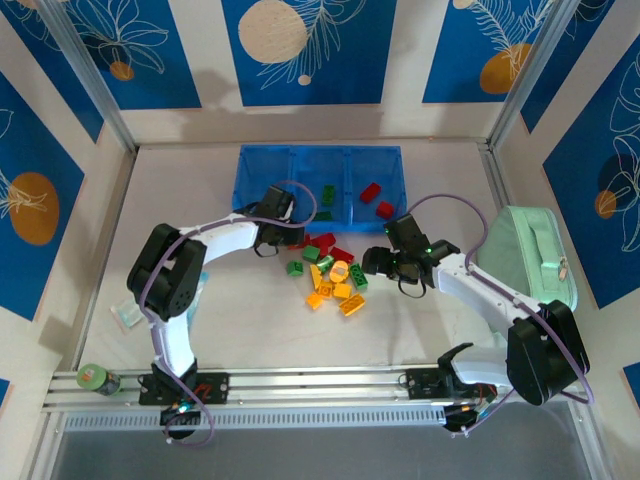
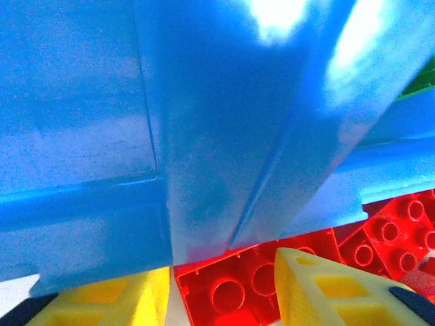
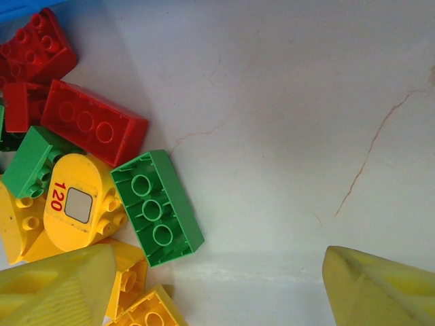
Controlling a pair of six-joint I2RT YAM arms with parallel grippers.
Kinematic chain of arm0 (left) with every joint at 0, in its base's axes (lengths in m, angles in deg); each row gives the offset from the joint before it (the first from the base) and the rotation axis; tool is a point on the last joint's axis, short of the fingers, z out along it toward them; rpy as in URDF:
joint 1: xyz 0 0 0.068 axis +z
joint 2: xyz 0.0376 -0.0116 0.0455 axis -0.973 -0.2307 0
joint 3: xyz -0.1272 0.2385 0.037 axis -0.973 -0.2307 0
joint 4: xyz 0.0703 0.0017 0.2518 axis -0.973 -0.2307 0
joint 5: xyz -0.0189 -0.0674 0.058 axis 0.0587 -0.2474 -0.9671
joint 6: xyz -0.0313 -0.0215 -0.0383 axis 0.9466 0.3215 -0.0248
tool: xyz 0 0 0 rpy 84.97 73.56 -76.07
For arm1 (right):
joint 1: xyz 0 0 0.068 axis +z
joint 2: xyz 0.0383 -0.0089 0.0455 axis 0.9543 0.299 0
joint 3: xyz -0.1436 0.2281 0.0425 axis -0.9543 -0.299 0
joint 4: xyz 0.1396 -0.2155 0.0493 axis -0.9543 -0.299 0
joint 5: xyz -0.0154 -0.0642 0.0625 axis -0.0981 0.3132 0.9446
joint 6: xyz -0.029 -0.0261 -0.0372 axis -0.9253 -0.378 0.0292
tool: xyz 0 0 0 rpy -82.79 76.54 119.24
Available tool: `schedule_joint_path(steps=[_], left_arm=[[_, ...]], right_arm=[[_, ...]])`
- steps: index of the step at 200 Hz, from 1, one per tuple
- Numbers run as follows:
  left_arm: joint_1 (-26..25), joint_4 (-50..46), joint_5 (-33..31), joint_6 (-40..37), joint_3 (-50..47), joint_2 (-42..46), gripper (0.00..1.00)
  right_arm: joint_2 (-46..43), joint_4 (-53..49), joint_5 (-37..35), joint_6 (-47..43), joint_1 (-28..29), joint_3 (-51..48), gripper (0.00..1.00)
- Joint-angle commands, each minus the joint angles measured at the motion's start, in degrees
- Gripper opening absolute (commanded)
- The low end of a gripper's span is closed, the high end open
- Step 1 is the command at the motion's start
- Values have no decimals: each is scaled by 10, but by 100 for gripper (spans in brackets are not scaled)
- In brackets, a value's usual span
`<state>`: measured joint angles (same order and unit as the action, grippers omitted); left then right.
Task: Sort the legos into containers by color
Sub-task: Move the lego to the center of the table.
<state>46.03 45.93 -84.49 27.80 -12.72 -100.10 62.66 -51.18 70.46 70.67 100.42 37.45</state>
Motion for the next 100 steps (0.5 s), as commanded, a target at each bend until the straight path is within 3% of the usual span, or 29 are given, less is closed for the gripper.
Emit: schedule_joint_path(steps=[1,100], left_arm=[[6,1,-3,9,-22,2,44],[6,-8,-42,30,-150,84,41]], right_arm=[[-6,-2,-2,11,3,-10,80],[-14,1,-4,17,8,-15,79]])
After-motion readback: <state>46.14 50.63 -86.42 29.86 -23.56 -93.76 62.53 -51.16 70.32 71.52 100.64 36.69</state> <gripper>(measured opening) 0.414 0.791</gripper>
